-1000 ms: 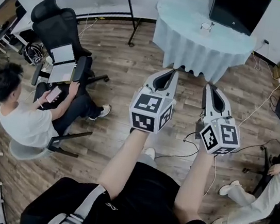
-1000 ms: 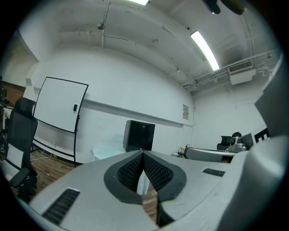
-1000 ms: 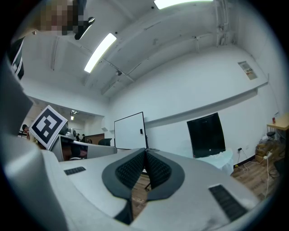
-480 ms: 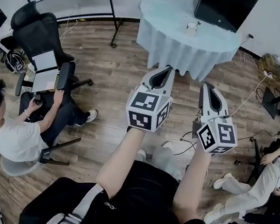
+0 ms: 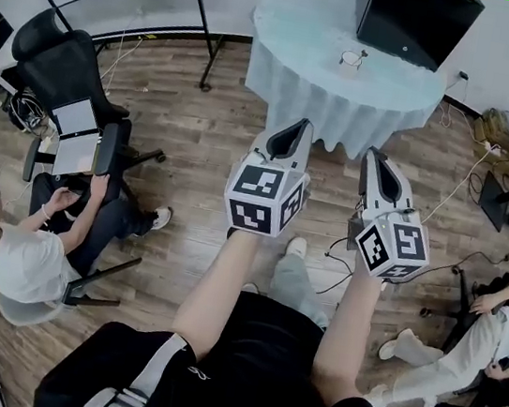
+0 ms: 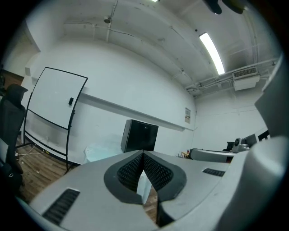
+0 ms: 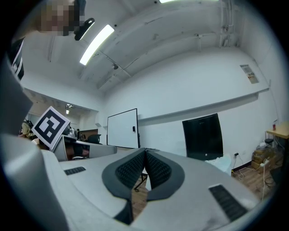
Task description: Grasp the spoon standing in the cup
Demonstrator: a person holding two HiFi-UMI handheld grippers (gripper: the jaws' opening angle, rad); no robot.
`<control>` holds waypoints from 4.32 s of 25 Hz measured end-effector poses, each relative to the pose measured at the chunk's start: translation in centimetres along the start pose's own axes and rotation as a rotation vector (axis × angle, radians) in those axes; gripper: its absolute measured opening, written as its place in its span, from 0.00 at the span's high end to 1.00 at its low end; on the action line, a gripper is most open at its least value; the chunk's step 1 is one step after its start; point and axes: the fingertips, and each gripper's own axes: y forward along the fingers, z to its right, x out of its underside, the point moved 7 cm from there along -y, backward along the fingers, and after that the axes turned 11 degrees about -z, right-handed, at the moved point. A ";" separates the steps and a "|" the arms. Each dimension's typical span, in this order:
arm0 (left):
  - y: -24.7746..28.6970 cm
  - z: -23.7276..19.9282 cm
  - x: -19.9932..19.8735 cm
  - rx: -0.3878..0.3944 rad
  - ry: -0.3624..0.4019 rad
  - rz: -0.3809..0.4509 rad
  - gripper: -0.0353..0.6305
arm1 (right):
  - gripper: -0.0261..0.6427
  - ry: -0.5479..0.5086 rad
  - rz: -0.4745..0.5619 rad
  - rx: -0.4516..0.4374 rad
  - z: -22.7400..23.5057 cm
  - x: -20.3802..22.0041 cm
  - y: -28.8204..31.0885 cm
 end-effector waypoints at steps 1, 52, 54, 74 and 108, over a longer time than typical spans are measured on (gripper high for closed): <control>1.2 -0.2 -0.2 -0.003 -0.004 -0.004 0.94 | 0.95 0.002 -0.005 -0.001 0.9 -0.1 0.8; 35.7 -8.8 -5.3 -0.080 -0.050 -0.130 0.94 | 0.95 0.110 -0.071 -0.034 26.1 -1.4 28.7; 36.8 -9.5 -4.8 -0.080 -0.057 -0.153 0.94 | 0.95 0.132 -0.088 -0.025 26.7 -0.7 29.7; 46.4 -15.1 -0.7 -0.063 -0.109 -0.307 0.94 | 0.74 0.239 -0.248 -0.051 30.6 5.5 40.2; 54.2 -19.8 2.1 -0.007 -0.149 -0.429 0.94 | 0.87 0.345 -0.387 0.020 34.4 12.1 49.1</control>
